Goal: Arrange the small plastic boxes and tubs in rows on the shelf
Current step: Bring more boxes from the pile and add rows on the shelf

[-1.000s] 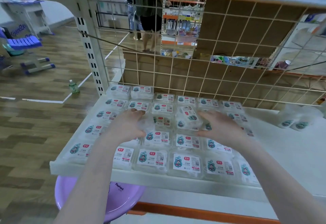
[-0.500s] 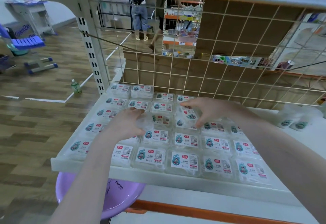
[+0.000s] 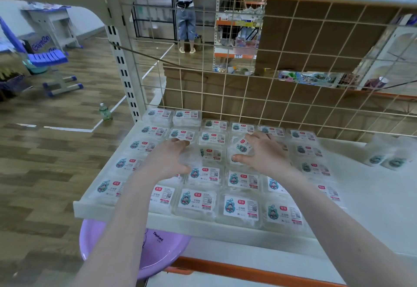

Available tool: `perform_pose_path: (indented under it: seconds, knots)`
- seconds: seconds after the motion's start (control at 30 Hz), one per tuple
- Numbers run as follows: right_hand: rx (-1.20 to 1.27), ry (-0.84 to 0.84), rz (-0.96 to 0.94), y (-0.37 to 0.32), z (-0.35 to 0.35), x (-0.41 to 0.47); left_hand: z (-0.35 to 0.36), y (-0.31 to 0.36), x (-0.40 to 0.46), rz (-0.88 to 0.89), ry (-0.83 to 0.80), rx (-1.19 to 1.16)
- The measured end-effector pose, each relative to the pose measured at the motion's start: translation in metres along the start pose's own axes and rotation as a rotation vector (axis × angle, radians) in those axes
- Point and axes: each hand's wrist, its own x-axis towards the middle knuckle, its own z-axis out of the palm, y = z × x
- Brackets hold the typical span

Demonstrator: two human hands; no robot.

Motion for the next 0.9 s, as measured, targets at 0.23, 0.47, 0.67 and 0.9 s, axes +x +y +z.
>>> perform_pose_path:
  seconds: [0.23,0.47,0.67,0.9]
  knots:
    - [0.134,-0.146,-0.142,0.015,-0.013,0.006,0.0,0.001,0.001,0.008,0.0,0.02]
    - [0.261,-0.42,-0.304,0.034,-0.031,0.018,-0.001,0.002,0.0,0.002,-0.006,0.013]
    - [0.109,-0.368,-0.361,0.028,-0.033,0.032,-0.004,0.002,-0.002,-0.011,-0.015,-0.002]
    - [0.075,-0.198,-0.342,0.011,-0.023,0.052,-0.011,-0.001,-0.008,-0.014,-0.04,-0.011]
